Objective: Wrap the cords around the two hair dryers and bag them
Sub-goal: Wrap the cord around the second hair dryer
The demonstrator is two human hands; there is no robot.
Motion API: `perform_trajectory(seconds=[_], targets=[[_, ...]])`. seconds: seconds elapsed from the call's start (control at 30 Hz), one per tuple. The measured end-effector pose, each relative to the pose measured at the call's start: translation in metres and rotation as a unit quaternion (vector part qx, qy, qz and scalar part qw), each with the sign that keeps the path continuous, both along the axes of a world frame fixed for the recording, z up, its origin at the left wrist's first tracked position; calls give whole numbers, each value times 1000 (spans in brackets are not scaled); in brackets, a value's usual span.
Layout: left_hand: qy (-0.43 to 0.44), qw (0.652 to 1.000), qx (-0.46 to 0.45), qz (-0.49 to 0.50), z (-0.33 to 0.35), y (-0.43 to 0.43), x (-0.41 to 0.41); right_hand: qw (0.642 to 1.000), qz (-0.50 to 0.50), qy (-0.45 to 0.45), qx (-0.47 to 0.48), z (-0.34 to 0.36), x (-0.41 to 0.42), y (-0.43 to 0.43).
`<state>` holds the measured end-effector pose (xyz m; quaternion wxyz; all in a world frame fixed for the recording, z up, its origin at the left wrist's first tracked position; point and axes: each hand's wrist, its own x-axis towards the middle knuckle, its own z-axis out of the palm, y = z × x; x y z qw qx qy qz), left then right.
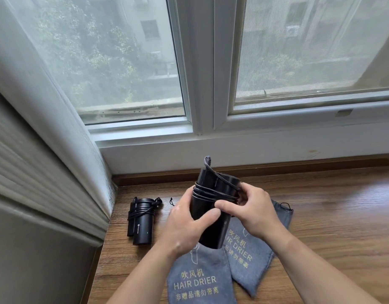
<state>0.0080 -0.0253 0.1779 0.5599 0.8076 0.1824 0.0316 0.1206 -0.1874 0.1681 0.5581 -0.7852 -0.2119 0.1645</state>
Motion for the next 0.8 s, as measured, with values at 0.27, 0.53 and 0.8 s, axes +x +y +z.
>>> perform_trajectory(seconds=[0.27,0.53,0.8], targets=[[-39,994,-80,69,-2,6,-1,993,115,9,9,8,9,-8],[-20,998,21,55,-2,-4,-2,997,58,27,49,12,0,-2],[13,997,42,64,5,-20,-1,998,66,-7,-6,11,-5,3]])
